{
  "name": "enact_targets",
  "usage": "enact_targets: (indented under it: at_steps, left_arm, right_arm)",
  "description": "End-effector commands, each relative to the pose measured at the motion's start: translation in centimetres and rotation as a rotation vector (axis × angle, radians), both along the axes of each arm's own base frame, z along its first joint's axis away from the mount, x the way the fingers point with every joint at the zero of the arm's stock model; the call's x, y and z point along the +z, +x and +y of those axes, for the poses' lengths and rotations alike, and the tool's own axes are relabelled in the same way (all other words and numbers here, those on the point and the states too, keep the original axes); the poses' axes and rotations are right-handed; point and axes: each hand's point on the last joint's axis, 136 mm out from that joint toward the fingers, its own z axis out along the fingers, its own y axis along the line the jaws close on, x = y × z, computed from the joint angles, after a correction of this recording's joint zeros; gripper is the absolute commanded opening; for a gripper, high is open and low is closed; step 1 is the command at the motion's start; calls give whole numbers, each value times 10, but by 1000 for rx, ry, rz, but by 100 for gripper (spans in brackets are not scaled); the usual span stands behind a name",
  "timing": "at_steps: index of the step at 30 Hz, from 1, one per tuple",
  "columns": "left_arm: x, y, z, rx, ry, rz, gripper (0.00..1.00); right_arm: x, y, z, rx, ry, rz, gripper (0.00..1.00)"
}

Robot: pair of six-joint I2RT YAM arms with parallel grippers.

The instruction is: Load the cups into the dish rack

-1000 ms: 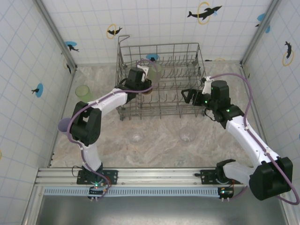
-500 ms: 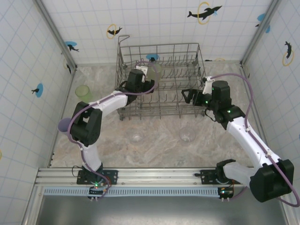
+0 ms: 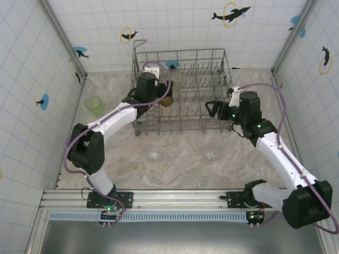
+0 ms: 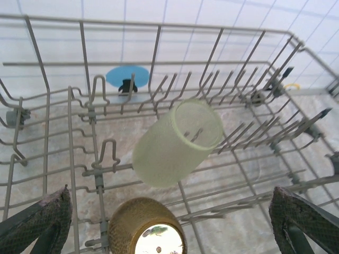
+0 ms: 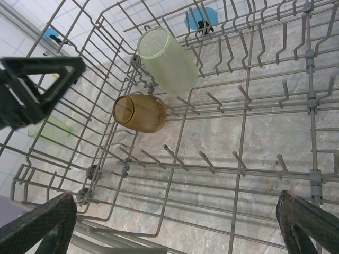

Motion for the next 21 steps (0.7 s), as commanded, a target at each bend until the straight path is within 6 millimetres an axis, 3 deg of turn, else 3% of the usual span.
enact_targets:
  at_steps: [1,14,21]
  left_arm:
    - [22,-8,9,40,-44,3,97]
    - [44,-22,78,318,85,-33,98]
    - [38,-22,117,447,115,14,98]
  right_arm:
    - [2,-7,1,16,-7,4,100]
    - [-10,-6,4,31,-8,32,100]
    - [-24,-4,4,19,-17,68,100]
